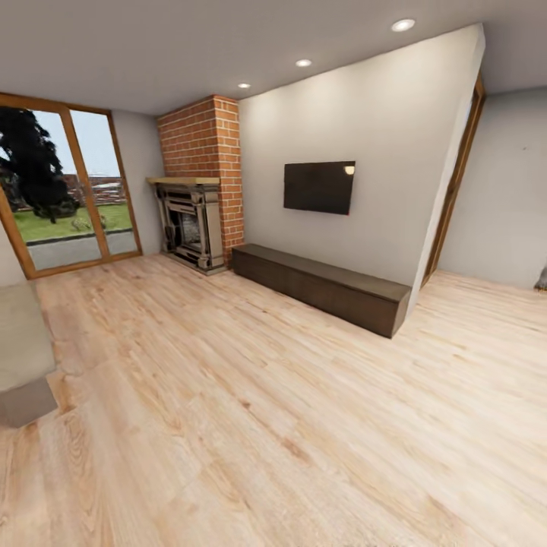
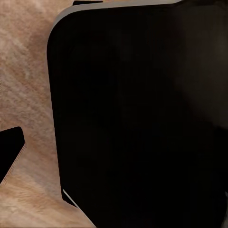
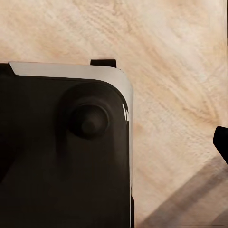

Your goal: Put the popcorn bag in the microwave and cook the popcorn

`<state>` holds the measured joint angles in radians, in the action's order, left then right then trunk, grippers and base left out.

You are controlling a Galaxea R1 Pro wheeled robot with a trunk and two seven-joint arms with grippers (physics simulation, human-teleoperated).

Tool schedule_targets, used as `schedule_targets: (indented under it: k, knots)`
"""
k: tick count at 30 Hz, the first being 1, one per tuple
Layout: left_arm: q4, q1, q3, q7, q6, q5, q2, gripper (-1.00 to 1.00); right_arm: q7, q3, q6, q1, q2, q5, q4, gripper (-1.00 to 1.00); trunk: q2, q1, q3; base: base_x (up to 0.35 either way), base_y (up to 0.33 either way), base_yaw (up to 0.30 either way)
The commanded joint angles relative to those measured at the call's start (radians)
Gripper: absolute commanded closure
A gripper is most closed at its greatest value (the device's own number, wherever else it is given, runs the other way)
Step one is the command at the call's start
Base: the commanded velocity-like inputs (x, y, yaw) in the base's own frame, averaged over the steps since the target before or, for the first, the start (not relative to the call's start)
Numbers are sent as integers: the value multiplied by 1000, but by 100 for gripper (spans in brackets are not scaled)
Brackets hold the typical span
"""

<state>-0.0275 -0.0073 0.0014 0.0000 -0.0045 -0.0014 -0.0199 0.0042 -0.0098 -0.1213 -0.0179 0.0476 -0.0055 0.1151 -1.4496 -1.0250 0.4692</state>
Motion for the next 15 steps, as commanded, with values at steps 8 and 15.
schedule_targets:
  k: [8, 15]
  knots:
    - [0, 0, 0, 0, -1, 0, 0, -100, 0, -1, -2, -1, 0, -1, 2, -100, 0, 0, 1, 0, 0, -295]
    - [0, 0, 0, 0, -1, 0, 0, -100, 0, -1, -2, -1, 0, -1, 2, -100, 0, 0, 1, 0, 0, -295]
